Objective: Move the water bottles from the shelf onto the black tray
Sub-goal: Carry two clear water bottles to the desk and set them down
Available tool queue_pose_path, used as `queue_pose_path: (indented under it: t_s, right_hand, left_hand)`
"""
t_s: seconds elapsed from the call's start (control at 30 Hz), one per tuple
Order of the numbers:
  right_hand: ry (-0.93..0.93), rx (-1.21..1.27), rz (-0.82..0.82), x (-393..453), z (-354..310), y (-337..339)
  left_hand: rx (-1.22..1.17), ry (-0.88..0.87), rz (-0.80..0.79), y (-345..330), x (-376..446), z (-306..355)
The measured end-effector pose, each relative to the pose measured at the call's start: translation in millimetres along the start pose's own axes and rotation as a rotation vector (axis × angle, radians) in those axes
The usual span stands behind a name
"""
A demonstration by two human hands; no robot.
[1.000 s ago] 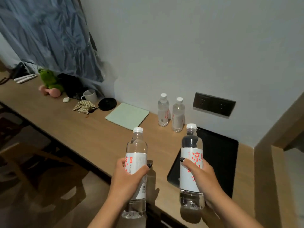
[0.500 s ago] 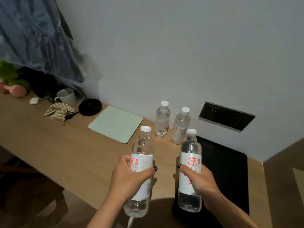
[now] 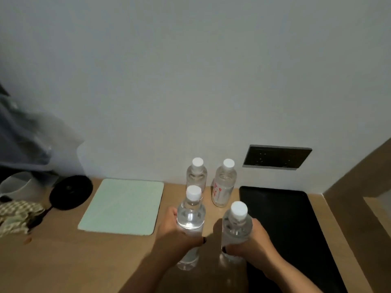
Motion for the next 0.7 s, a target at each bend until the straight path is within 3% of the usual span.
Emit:
queue_pose_path:
  t_s: [0.2, 0.37, 0.53, 0.7]
  right_hand:
    - [-0.067, 0.084, 0.176, 26, 7, -5]
    - [-0.080, 0.143, 0.346, 41, 14, -6]
    - [-0.111, 0.162, 0.397, 53, 31, -13]
    - [-0.098, 0.168, 0.410, 58, 36, -21]
  left_hand:
    - [0.090, -0.124, -0.093, -17, 44, -1]
    - [-0.042, -0.109, -0.150, -28, 67, 4]
    - [-0.101, -0.147, -0.232, -34, 74, 3]
    - [-0.121, -0.233, -0.103, -38, 83, 0]
Point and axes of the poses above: each hand's wrist, its own x-axis towards the middle knuckle, its own y-axis out of the back of the hand, z = x × y, the point moved 6 cm from there along x, towards the middle knuckle, and after that the axes turned 12 degrees about y, right-handed, at the moved point
